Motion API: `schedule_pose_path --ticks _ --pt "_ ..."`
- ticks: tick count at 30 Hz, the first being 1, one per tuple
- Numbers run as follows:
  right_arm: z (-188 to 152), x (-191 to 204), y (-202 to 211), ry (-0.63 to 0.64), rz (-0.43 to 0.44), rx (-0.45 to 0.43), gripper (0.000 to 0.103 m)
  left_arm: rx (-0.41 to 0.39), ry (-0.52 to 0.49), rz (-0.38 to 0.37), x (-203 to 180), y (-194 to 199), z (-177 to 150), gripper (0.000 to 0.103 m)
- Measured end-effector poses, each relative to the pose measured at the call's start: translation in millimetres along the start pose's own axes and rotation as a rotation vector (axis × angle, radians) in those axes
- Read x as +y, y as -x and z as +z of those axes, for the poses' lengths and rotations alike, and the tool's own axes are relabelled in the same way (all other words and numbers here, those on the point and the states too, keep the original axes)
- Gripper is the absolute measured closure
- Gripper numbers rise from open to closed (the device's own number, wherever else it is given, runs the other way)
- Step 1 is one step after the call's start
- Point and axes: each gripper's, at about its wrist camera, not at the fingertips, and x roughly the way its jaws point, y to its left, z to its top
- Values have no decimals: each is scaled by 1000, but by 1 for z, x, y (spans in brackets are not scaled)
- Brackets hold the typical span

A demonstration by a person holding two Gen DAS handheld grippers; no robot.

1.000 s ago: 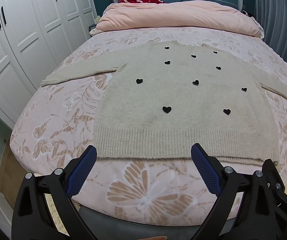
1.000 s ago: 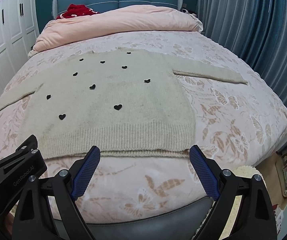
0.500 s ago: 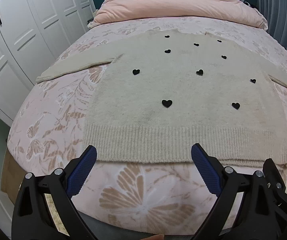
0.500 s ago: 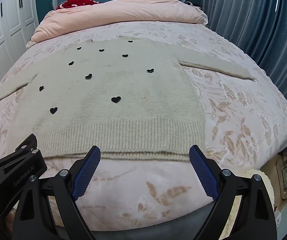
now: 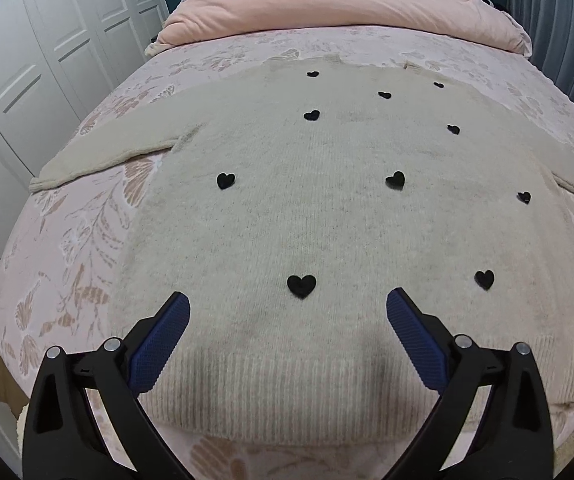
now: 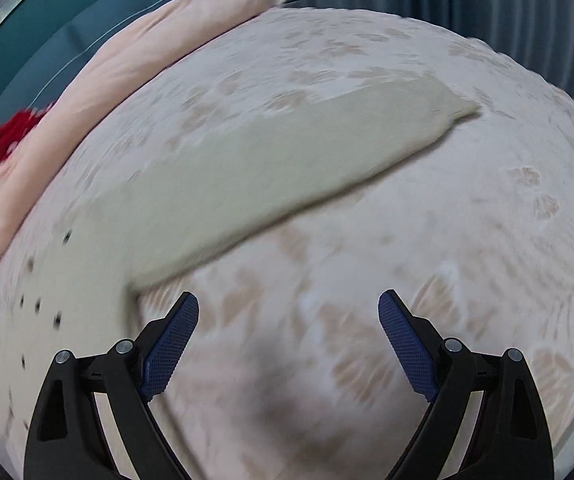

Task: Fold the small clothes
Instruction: 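Grasp the sleeve cuff nearest the right tool with the right tool, then fold the sleeve across the sweater body with the right tool while the left tool grasps the other cuff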

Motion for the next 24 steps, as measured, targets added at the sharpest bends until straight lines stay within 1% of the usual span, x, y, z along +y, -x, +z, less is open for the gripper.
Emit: schedule_pose_path --ticks 2,4,6,8,9,10,11,12,13,14,16,17,18,19,20,21,23,24 --pt "39 -33 -21 -119 19 -23 13 12 7 -7 -1 -7 3 5" --pt "71 -62 -46 -221 -14 -18 13 33 17 -14 -1 -16 5 5" --pt "89 -81 -64 -296 -19 -18 13 52 27 -24 0 -22 7 5" --pt "101 -92 -74 -354 11 -35 20 59 37 -33 0 -27 9 5" --pt "104 -93 -76 -374 28 -50 29 59 42 -34 0 -29 10 5" --pt "107 -90 -79 -380 44 -59 53 59 43 -33 0 -31 11 5" --pt "111 -87 -80 -375 62 -57 70 58 41 -31 1 -33 13 5" --pt "115 -79 -81 -357 84 -44 90 55 38 -28 1 -34 14 5" --pt "118 -67 -78 -336 100 -52 90 50 34 -22 1 -35 15 5" --pt "121 -47 -67 -294 148 -95 90 44 32 -20 2 -35 17 5" --pt "123 2 -38 -168 305 -163 90 34 35 -28 4 -34 20 5" --pt "120 33 -21 -86 398 -186 90 30 41 -34 6 -34 22 5" --pt "114 74 -2 15 494 -196 90 24 53 -41 9 -33 24 5" --pt "106 112 14 107 571 -197 90 20 71 -52 13 -32 26 5" --pt "93 151 28 195 646 -190 90 17 92 -67 16 -31 28 5" --pt "75 193 41 284 729 -165 87 12 116 -80 21 -29 30 5" --pt "37 262 50 416 848 -81 84 3 171 -112 30 -27 35 5" --pt "11 293 49 473 888 -28 77 1 197 -127 35 -26 38 5"
